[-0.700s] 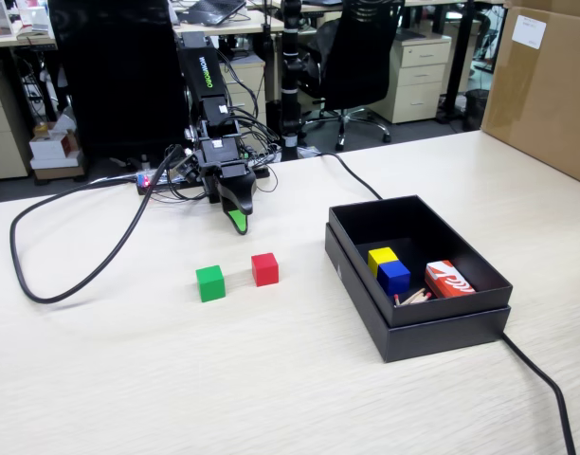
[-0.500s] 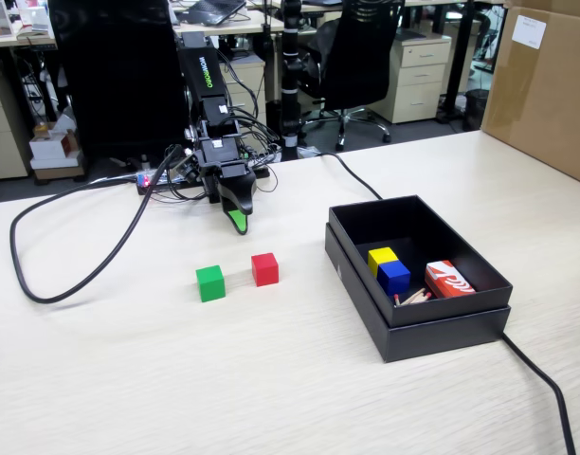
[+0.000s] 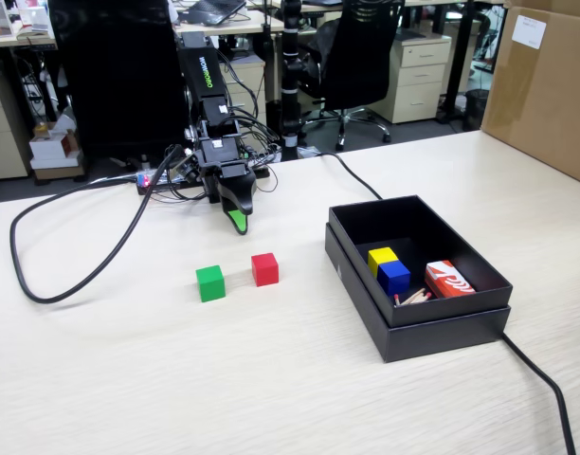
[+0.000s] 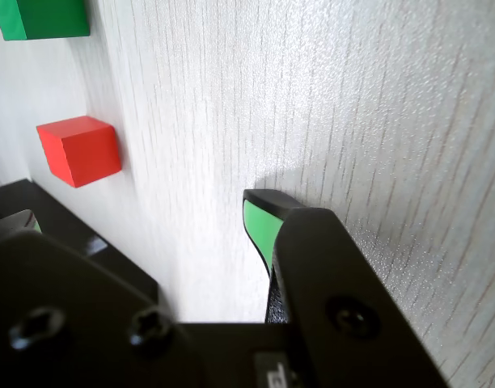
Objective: Put the green cube on top of the red cube
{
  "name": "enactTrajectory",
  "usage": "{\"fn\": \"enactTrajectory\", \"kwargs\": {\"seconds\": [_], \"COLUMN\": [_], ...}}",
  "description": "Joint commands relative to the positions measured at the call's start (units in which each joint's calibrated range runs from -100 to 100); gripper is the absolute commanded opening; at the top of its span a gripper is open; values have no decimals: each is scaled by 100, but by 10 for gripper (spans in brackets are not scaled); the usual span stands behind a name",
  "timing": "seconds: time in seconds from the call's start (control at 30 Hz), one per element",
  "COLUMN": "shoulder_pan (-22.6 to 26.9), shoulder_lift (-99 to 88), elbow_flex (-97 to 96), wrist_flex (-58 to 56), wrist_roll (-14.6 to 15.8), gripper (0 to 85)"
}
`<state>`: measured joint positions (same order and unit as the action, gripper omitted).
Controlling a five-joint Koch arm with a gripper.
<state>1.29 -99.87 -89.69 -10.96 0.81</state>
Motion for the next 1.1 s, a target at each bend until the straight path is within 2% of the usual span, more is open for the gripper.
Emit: {"fn": "enactTrajectory", "kwargs": {"seconds": [0.0, 1.07], "shoulder_pan": [0, -10], "shoulder_lift": [-1, -1], "elbow_flex": [-261, -206], "wrist_flex": [-118, -135], "wrist_roll": [-15, -29], "gripper": [492, 491]}}
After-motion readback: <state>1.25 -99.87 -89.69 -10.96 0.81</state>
